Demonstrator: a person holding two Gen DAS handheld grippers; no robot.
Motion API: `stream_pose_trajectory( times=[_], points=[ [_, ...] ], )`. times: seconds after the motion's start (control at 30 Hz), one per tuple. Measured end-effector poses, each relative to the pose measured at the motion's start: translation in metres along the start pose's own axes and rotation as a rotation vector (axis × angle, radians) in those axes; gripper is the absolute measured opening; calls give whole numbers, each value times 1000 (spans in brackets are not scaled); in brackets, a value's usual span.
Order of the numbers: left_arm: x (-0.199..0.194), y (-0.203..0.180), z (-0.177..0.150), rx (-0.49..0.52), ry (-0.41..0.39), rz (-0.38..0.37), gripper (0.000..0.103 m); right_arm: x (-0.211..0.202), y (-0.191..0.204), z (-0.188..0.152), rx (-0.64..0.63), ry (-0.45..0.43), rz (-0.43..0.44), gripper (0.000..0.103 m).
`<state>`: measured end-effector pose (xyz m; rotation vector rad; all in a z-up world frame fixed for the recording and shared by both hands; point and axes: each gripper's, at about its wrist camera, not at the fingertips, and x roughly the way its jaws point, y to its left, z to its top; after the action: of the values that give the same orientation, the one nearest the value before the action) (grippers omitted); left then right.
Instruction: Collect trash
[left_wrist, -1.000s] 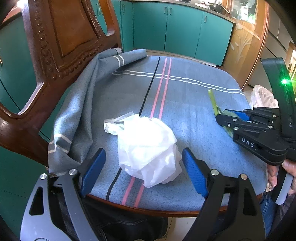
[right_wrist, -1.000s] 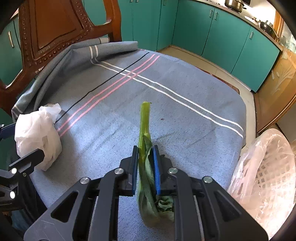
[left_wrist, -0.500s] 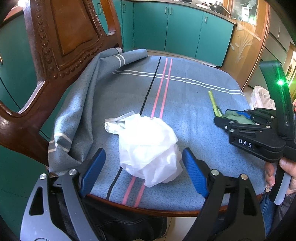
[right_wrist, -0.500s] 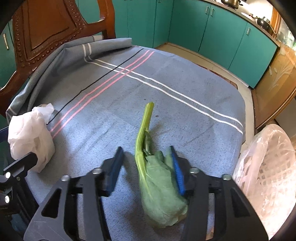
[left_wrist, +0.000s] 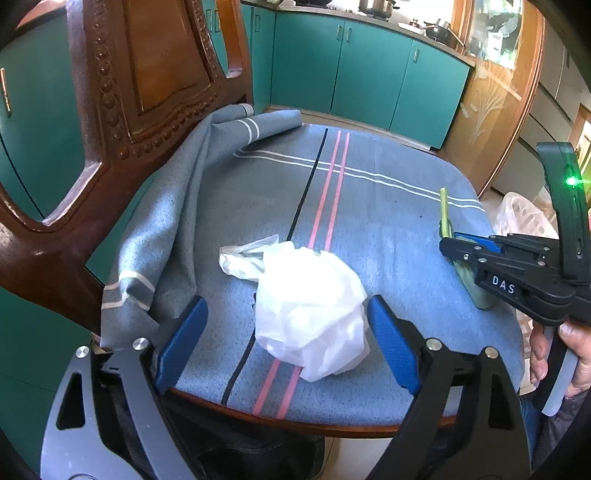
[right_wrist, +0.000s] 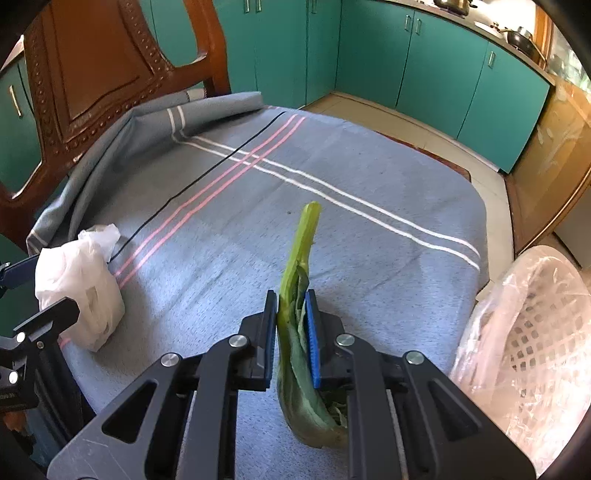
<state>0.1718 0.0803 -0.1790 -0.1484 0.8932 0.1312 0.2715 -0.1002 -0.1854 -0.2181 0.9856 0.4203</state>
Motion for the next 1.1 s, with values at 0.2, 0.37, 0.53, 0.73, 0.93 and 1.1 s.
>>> stream_pose_trajectory(
  times=[0.2, 0.37, 0.53, 0.73, 0.93, 1.1],
  points=[
    [9, -6, 6, 6, 2, 12, 92, 1, 0, 0, -1, 5, -7, 16],
    [21, -16, 7, 38, 35, 31, 90, 3, 0, 0, 0, 13, -8, 16],
    [20, -23, 2, 88, 29, 39, 51, 2, 3, 1, -9, 3, -10, 16],
    [-5, -18, 9, 62, -68, 75, 40, -14, 3, 0, -15, -46, -16, 16],
    [-24, -20, 17, 70, -139, 96, 27, -38, -9, 0, 21, -119, -26, 16],
    [-25, -29, 19, 88, -139, 86, 21, -60, -22, -1, 62, -179, -16, 16]
  ],
)
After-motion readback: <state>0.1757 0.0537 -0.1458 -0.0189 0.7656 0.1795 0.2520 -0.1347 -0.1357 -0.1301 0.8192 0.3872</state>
